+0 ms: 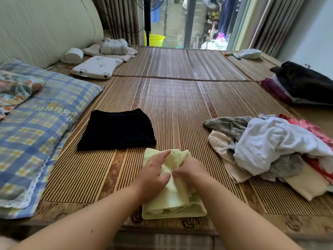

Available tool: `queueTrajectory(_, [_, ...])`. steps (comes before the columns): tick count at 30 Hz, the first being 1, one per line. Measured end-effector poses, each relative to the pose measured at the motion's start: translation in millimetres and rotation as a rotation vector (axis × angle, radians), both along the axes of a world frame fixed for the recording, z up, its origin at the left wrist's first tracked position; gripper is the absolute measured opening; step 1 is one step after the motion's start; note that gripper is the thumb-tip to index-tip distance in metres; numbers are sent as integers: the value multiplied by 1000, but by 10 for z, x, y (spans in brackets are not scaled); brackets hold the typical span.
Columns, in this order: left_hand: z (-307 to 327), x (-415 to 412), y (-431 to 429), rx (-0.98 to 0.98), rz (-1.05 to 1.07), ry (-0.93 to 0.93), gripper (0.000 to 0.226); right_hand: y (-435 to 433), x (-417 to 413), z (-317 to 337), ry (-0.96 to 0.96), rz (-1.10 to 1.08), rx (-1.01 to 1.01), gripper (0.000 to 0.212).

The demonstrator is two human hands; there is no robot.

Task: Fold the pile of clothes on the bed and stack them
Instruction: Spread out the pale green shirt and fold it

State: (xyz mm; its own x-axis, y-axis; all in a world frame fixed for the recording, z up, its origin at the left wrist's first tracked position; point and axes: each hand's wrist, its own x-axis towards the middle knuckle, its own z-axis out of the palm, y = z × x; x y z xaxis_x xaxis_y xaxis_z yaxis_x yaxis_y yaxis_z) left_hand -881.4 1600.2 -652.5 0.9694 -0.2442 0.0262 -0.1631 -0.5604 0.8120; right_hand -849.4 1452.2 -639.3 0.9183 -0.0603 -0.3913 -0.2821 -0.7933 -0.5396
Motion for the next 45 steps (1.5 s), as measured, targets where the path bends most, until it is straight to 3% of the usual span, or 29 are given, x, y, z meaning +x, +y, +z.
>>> queueTrajectory(2, [22, -23, 38, -103, -4, -2, 65, -12, -21, 70, -65, -11, 76, 7])
queueTrajectory(5, [64, -45, 72, -171, -9, -84, 62, -156, -65, 174, -277, -77, 215, 8])
queueTrajectory(7, [55, -2, 59, 28, -49, -155, 61, -317, -66, 179, -358, -145, 220, 13])
queueTrajectory(9, [-14, 66, 9, 377, -120, -142, 68, -434, -61, 153, -325, -152, 135, 30])
queueTrajectory(11, [-127, 95, -68, 652, -177, -55, 81, -459, -81, 61, -323, -43, 23, 49])
queueTrajectory(13, [-255, 78, -120, 754, -190, 3, 90, -408, -95, -122, -335, 154, -82, 60])
queueTrajectory(15, [-335, 60, -116, 790, -192, 38, 92, -358, -100, -335, -185, 324, -224, 67])
queueTrajectory(18, [-281, 105, -98, 793, -231, 115, 95, -400, -58, -526, -33, 356, -316, 82])
queueTrajectory(22, [-216, 13, -65, 748, -129, 239, 116, -468, 103, -453, -66, 221, -347, 89])
queueTrajectory(25, [-254, -176, -30, 728, -40, 351, 128, -382, 275, -322, -286, 475, -440, 86])
queueTrajectory(28, [-179, -213, 38, 747, -152, 401, 129, -312, 379, -151, -152, 688, -436, 83])
queueTrajectory(30, [-93, -123, 118, 676, -129, 394, 120, -345, 337, -89, -44, 605, -465, 80])
queueTrajectory(33, [12, 50, 330, 603, 112, 285, 85, -460, 144, -36, -7, 430, -525, 89])
queueTrajectory(37, [31, 152, 521, 628, 249, 201, 34, -578, 1, 62, -32, 236, -385, 76])
queueTrajectory(39, [20, 147, 460, 602, 202, 233, 35, -606, -22, 51, -40, 62, -175, 73])
queueTrajectory(41, [-5, 106, 349, 510, 243, 385, 61, -580, -37, 8, 24, -49, 23, 68])
queueTrajectory(42, [-36, 87, 307, 515, 251, 409, 63, -552, -36, -36, 34, -44, 48, 58])
queueTrajectory(45, [-72, 36, 230, 429, 284, 407, 51, -484, -60, -131, -64, -84, 106, 35])
